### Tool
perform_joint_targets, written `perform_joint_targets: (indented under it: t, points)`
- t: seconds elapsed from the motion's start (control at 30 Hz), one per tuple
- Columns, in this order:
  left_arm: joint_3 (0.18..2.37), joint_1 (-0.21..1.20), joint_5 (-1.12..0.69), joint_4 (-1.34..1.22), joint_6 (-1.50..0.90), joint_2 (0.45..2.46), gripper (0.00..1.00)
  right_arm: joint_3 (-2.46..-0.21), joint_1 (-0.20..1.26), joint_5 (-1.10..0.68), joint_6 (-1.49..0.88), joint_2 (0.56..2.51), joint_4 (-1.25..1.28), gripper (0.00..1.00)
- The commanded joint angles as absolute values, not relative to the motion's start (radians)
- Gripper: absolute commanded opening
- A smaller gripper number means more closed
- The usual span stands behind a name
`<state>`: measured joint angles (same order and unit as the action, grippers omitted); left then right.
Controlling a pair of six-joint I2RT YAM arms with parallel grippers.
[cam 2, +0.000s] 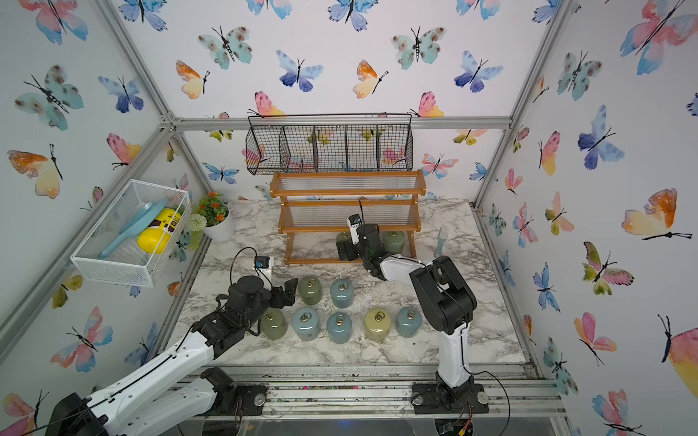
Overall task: Remove the tea canisters from the shelf
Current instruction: Pick up the tea canister from the shelf.
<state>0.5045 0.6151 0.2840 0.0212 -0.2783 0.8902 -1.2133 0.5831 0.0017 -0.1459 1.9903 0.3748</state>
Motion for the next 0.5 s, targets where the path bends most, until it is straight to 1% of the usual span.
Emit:
perform_joint_targets:
  t: [0.0, 0.47]
  points:
    - [0.495, 0.609, 0.307, 0.028, -0.287, 0.872, 0.98, -1.257, 0.580, 0.019, -0.151, 2.009, 0.387, 1.00]
    - [0.479, 0.606, 0.310, 0.034, -0.275, 0.843, 0.98, -1.336, 0.588, 0.038, -0.151, 2.077, 0.354, 1.00]
